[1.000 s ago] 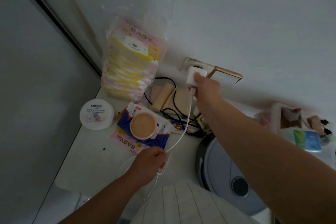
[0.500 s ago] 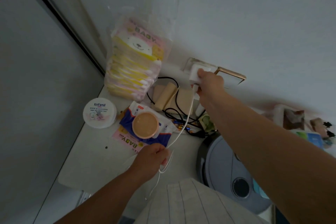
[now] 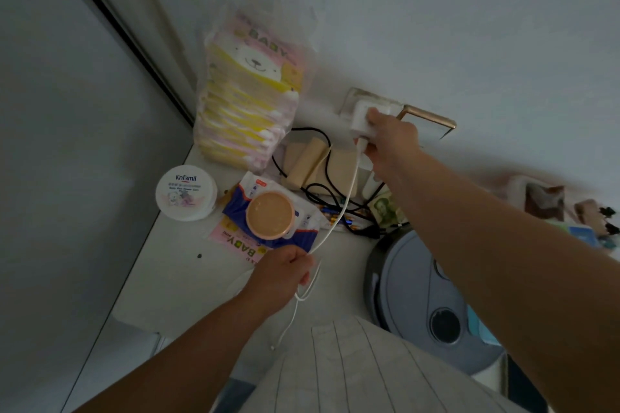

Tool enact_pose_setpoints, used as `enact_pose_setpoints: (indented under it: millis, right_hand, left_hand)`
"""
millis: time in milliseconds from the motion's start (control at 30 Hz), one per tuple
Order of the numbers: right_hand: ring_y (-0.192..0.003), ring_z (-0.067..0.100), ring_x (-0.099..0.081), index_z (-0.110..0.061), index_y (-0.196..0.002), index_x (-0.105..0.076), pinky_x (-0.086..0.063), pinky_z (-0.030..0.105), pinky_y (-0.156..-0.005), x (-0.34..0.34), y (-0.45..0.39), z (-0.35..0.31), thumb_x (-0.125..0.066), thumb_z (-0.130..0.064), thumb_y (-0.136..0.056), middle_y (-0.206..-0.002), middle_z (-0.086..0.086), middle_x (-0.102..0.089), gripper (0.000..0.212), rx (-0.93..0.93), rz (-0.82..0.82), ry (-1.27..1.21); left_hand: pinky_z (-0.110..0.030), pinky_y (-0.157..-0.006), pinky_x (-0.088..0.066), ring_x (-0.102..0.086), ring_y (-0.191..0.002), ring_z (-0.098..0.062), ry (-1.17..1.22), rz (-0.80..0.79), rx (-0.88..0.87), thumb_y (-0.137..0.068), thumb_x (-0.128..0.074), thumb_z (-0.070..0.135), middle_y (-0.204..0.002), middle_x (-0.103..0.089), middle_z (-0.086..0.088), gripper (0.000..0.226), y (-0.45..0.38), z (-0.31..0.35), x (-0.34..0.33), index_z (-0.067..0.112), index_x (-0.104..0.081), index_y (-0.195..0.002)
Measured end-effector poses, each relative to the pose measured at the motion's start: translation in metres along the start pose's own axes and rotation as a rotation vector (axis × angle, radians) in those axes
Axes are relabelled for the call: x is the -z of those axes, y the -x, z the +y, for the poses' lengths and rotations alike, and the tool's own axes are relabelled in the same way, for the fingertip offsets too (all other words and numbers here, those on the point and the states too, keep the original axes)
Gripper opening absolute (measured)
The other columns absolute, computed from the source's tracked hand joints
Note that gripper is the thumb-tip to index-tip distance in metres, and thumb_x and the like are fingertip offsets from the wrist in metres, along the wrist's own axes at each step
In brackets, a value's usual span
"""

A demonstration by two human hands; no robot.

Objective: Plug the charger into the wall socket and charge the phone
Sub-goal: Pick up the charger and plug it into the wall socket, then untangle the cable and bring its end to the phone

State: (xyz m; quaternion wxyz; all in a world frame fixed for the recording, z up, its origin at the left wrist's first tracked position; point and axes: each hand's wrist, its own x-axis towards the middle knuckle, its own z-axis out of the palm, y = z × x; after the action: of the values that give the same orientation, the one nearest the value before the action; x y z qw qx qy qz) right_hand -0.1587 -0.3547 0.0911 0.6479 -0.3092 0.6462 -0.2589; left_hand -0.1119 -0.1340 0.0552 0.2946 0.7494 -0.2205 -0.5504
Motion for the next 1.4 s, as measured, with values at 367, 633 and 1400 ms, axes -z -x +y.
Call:
enact_pose_setpoints:
  millis: [367, 633, 1400]
  right_hand:
    - [-0.075, 0.018, -0.057, -0.006, -0.085, -0.063, -0.049, 0.016, -0.071, 0.057, 0.075, 0.104, -0.048, -0.003, -0.087, -0.076, 0.003, -0.058, 0.015, 0.048, -0.264, 0.659]
    - [-0.107, 0.015, -0.048, -0.013, -0.123, -0.055, -0.04, 0.029, -0.092, 0.08, 0.134, 0.186, -0.056, 0.003, -0.076, -0.125, 0.008, -0.054, 0.05, -0.027, -0.543, 0.697]
    - [-0.057, 0.013, -0.054, -0.011, -0.065, -0.065, -0.047, 0.025, -0.057, 0.113, 0.207, 0.191, -0.055, -0.01, -0.069, -0.065, 0.003, -0.064, 0.01, -0.337, -0.381, -0.447]
  left_hand:
    - [-0.029, -0.062, -0.046, -0.055, -0.057, -0.016, 0.353, -0.019, 0.159, -0.086, -0.053, 0.012, -0.061, -0.056, -0.007, 0.02, 0.024, 0.017, -0.005, 0.009, -0.057, -0.067]
    - [-0.03, -0.061, -0.051, -0.058, -0.063, -0.02, 0.573, -0.012, 0.148, -0.091, -0.048, 0.013, -0.067, -0.056, -0.008, 0.017, 0.044, 0.018, -0.011, 0.01, -0.058, -0.077]
    - [-0.034, -0.075, -0.048, -0.061, -0.087, -0.027, 0.402, -0.081, 0.603, -0.081, -0.052, 0.054, -0.088, -0.063, -0.011, 0.046, 0.094, -0.145, -0.016, 0.008, -0.057, -0.085]
